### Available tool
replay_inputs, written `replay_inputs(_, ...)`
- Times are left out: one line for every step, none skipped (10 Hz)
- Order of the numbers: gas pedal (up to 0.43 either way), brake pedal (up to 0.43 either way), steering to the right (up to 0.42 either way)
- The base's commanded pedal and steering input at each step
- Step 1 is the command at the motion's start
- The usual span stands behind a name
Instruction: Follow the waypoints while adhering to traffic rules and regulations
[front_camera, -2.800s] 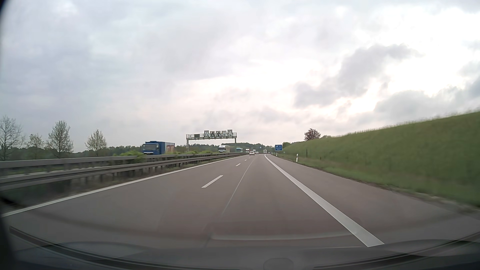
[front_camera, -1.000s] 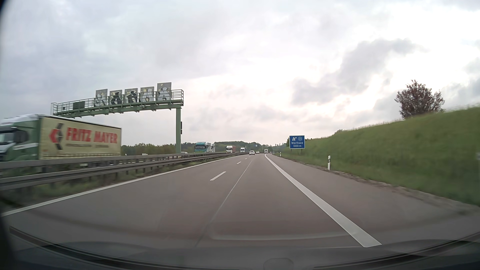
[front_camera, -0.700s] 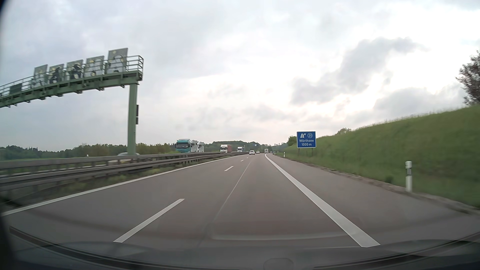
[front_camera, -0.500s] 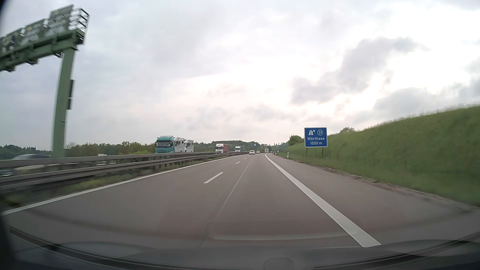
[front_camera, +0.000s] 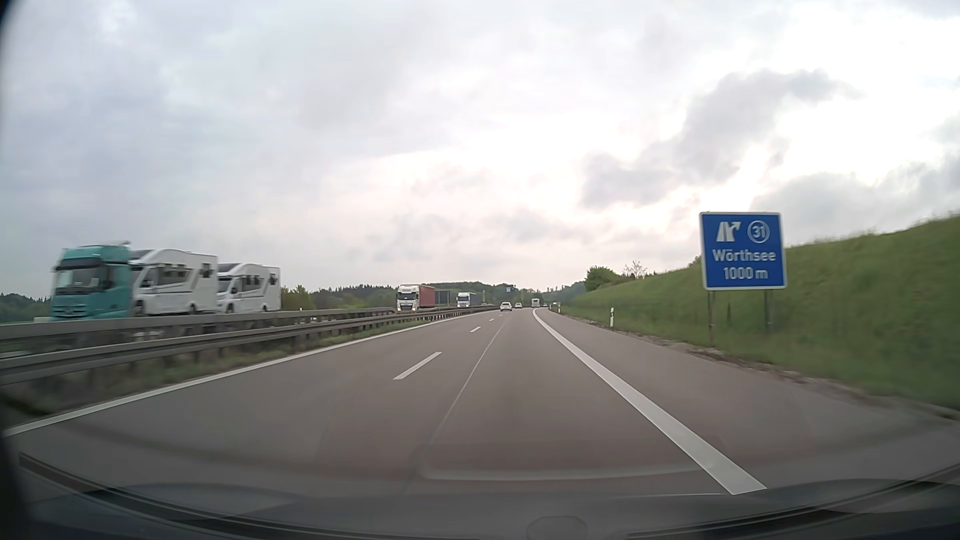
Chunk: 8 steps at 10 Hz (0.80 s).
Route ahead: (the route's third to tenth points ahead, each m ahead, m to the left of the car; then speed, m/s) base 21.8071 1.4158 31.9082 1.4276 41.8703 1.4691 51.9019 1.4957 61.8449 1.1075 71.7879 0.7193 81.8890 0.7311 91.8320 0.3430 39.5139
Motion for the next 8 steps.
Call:
replay_inputs(0.469,0.0,0.0)
replay_inputs(0.469,0.0,-0.001)
replay_inputs(0.469,0.0,-0.001)
replay_inputs(0.469,0.0,0.0)
replay_inputs(0.469,0.0,0.0)
replay_inputs(0.469,0.0,0.0)
replay_inputs(0.469,0.0,0.0)
replay_inputs(0.469,0.0,0.0)
